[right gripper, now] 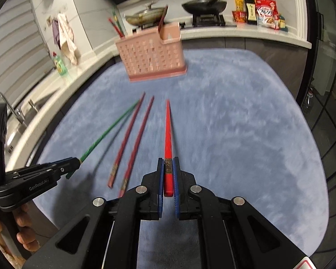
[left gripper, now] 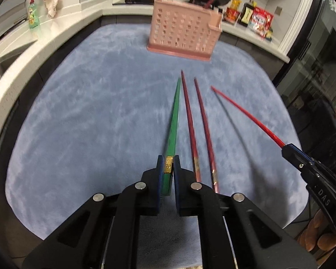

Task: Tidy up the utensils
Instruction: 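Lift both chopsticks upright and carry them over the pink holder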

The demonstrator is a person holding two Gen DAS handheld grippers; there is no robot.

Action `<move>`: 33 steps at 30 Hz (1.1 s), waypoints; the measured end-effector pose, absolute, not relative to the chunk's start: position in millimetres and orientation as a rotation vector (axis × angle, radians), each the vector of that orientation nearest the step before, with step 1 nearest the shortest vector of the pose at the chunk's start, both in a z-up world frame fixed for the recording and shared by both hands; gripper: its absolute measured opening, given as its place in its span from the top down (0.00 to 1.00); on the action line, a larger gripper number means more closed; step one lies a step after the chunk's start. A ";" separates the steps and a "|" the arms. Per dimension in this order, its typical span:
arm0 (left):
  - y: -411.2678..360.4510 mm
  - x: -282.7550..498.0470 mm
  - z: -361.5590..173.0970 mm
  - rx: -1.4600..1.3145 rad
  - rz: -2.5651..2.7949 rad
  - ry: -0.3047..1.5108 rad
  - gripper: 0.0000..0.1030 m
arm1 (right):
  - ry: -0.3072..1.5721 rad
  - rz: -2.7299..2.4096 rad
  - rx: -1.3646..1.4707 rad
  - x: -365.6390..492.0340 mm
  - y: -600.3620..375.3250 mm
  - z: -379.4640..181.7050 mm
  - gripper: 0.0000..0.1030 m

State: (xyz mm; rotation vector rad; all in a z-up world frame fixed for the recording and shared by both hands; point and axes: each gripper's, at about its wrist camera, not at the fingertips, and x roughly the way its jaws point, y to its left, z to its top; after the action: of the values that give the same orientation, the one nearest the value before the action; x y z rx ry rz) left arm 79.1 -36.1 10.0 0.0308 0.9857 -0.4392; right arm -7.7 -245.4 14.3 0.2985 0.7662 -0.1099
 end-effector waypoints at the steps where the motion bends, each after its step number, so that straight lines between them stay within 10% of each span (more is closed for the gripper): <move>1: -34.2 81.1 18.3 0.024 -0.439 0.972 0.92 | 0.752 -0.111 0.299 -7.2 -247.9 22.3 0.93; 16: -30.6 122.2 103.9 0.014 -0.423 0.803 0.95 | 0.574 -0.122 0.290 15.5 -278.9 107.4 0.93; 21: -24.4 122.1 70.1 0.034 -0.425 0.875 0.90 | 0.560 -0.122 0.301 12.0 -279.8 110.9 0.93; 24: -21.0 117.4 32.4 0.033 -0.427 0.947 0.66 | 0.559 -0.121 0.313 8.3 -279.4 111.8 0.93; 33: -13.8 103.5 -45.1 0.062 -0.420 1.095 0.66 | 0.542 -0.118 0.326 0.5 -277.3 118.6 0.93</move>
State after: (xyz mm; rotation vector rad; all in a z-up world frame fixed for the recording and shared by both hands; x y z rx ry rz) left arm 103.5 -13.8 -45.1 0.0623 1.0949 -0.4196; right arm 0.5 -277.3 118.6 0.3259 0.5418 -0.1179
